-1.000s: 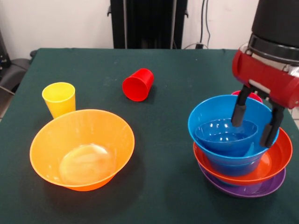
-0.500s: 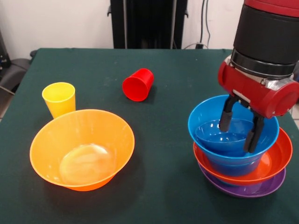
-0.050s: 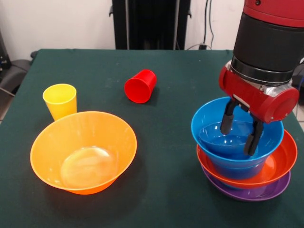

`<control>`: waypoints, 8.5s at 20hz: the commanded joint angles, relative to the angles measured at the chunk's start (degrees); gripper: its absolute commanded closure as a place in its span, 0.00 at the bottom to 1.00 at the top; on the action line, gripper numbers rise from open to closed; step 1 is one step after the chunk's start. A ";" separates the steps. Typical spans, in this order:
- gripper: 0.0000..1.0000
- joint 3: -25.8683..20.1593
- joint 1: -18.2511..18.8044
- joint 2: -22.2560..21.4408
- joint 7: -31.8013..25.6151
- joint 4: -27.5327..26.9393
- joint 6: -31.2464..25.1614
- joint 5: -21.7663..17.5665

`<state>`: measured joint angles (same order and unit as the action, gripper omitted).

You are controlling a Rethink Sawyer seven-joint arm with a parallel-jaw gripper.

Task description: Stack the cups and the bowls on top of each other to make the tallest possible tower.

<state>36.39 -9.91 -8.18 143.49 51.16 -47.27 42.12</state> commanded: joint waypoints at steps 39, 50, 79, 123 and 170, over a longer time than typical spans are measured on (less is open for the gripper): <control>0.00 -12.70 -0.44 3.46 4.17 6.93 6.93 -4.12; 0.00 -14.17 -1.38 1.35 4.22 10.84 8.33 -4.13; 0.00 -9.03 -1.74 5.12 11.80 0.19 2.64 -3.34; 0.00 -3.30 -2.01 3.85 14.93 -5.41 -2.84 -1.28; 1.00 -5.02 -4.73 -11.64 7.05 17.62 3.97 -6.24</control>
<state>37.26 -14.69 -22.47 143.50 64.03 -43.05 39.24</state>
